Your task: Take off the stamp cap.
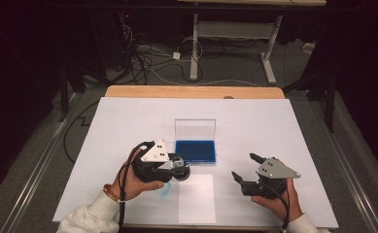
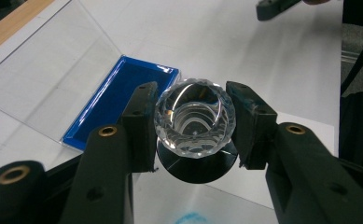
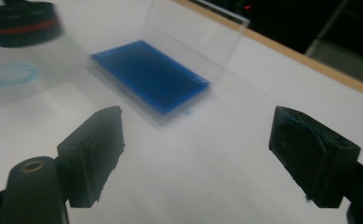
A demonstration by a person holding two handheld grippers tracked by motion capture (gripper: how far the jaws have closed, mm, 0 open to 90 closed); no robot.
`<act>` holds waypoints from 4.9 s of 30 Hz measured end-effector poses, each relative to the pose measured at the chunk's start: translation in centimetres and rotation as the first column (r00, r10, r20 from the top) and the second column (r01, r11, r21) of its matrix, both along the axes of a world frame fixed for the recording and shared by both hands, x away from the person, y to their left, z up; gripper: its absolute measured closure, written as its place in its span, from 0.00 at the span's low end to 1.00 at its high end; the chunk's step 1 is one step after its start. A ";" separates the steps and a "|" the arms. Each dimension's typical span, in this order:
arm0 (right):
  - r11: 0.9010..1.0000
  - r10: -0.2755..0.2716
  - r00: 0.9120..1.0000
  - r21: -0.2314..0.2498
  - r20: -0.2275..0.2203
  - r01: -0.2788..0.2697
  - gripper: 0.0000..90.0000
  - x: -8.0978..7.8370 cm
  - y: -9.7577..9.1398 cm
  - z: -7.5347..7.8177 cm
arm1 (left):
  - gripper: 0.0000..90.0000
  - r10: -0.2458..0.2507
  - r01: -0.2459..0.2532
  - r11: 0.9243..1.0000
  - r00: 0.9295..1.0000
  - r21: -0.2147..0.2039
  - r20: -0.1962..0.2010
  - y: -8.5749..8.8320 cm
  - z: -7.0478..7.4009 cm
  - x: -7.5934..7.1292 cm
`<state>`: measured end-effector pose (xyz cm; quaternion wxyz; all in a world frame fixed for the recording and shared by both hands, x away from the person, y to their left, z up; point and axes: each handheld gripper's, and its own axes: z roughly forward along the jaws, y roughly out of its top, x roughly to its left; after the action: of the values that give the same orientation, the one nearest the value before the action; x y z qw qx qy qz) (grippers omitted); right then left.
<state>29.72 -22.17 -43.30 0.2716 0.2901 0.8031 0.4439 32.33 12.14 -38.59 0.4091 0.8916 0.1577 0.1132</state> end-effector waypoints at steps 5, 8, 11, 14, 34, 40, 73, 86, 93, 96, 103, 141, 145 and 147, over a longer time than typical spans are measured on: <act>0.988 0.152 0.988 -0.007 -0.026 -0.152 0.23 -0.5 3.3 0.3 | 0.61 0.006 -0.006 1.000 1.000 -0.017 -0.016 -0.4 -0.2 0.3; 0.979 0.202 0.978 -0.010 -0.049 -0.202 0.23 -0.6 5.4 0.2 | 0.61 -0.001 0.001 1.000 1.000 -0.024 -0.016 -1.1 0.1 0.6; 0.976 0.216 0.975 0.013 -0.060 -0.215 0.24 -0.4 6.9 -0.1 | 0.61 -0.005 0.004 0.999 1.000 -0.037 -0.020 -1.5 0.2 0.8; 0.971 0.238 0.969 0.031 -0.068 -0.237 0.25 0.1 8.0 -0.2 | 0.61 -0.005 0.004 0.999 1.000 -0.050 -0.019 -1.9 0.4 0.9; 0.972 0.233 0.964 0.052 -0.130 -0.228 0.34 2.3 10.4 -1.6 | 0.61 -0.011 0.010 0.996 1.000 -0.091 -0.018 -3.0 0.6 0.8; 0.969 0.246 0.961 0.058 -0.130 -0.240 0.39 2.3 10.8 -1.7 | 0.61 -0.023 0.021 0.995 1.000 -0.097 -0.020 -3.2 0.7 0.7; 0.958 0.274 0.956 -0.065 -0.101 -0.281 0.44 1.6 10.7 -0.9 | 0.61 -0.061 0.058 0.996 0.998 -0.074 -0.030 -3.0 0.8 0.4; 0.951 0.280 0.955 -0.111 -0.095 -0.289 0.44 1.5 10.6 -0.9 | 0.61 -0.059 0.057 0.997 0.997 -0.057 -0.039 -3.2 0.6 0.4; 0.949 0.279 0.956 -0.125 -0.089 -0.289 0.44 1.5 10.6 -0.9 | 0.61 -0.064 0.060 0.996 0.996 -0.073 -0.061 -3.1 0.5 0.6; 0.948 0.283 0.956 -0.126 -0.082 -0.291 0.44 1.3 10.6 -0.9 | 0.61 -0.070 0.063 0.994 0.995 -0.088 -0.076 -2.9 0.6 0.7; 0.943 0.288 0.955 -0.152 -0.068 -0.295 0.44 1.1 10.5 -0.6 | 0.61 -0.090 0.079 0.992 0.990 -0.098 -0.107 -2.7 0.6 1.0; 0.945 0.254 0.963 -0.191 -0.091 -0.267 0.44 1.1 8.1 0.1 | 0.61 -0.003 0.000 0.999 0.999 -0.053 -0.048 -1.3 0.7 1.4; 0.958 0.222 0.973 -0.170 -0.070 -0.231 0.44 1.3 6.7 0.9 | 0.61 0.006 -0.008 0.999 0.999 -0.053 -0.045 -0.9 0.6 1.5; 0.960 0.216 0.974 -0.167 -0.067 -0.224 0.44 1.3 6.5 1.0 | 0.61 0.009 -0.011 0.999 0.999 -0.052 -0.044 -0.8 0.6 1.5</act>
<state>31.04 -15.69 -42.34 0.2253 0.1849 0.8724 0.3923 33.81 11.34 -37.99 0.4280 0.8821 0.1741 0.0916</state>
